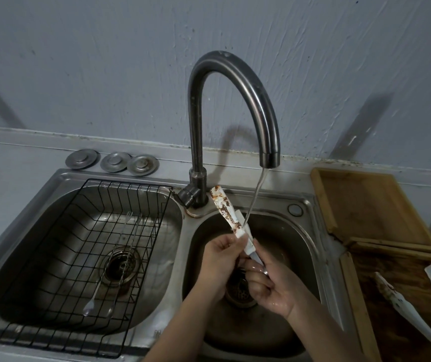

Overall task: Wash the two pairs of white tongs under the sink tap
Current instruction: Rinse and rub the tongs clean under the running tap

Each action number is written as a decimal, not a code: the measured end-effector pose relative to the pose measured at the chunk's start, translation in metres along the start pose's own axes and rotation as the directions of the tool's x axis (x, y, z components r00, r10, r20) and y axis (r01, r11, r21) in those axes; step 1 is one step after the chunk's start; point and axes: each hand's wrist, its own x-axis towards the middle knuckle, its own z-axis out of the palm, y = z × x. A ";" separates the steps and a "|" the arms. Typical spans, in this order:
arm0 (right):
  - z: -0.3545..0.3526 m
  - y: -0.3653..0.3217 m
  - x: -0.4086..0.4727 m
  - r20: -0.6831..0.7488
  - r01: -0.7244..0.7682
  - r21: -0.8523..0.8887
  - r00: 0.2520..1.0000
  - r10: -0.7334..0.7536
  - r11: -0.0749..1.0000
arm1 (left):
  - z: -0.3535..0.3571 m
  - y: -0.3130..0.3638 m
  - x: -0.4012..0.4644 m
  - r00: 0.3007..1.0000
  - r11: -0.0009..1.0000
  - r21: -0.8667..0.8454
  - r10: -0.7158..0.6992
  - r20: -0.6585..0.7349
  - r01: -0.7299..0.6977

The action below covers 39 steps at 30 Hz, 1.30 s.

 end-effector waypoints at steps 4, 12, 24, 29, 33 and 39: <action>0.000 -0.002 -0.001 0.000 -0.013 0.038 1.000 0.013 0.999 | 0.003 0.007 0.001 1.000 0.997 0.071 0.011 -0.009 -0.010; -0.007 -0.004 0.002 -0.029 0.019 -0.031 0.999 -0.020 0.999 | 0.010 0.013 -0.004 0.997 0.989 0.143 0.032 0.077 -0.043; -0.018 -0.034 -0.005 -0.006 0.121 -0.979 0.794 -0.608 0.167 | -0.007 0.009 -0.012 0.997 0.982 0.182 0.040 0.060 -0.050; 0.007 -0.031 0.015 0.146 0.238 -0.960 0.873 -0.466 0.145 | -0.012 0.014 -0.018 0.987 0.955 0.263 0.108 0.119 -0.136; 0.012 -0.038 0.019 0.142 0.293 -0.878 0.914 -0.379 0.378 | -0.012 0.018 -0.014 0.989 0.959 0.247 0.118 0.091 -0.137; 0.019 -0.039 0.026 0.092 0.278 -0.913 0.853 -0.514 0.298 | -0.009 0.024 -0.004 0.981 0.942 0.274 0.174 0.091 -0.192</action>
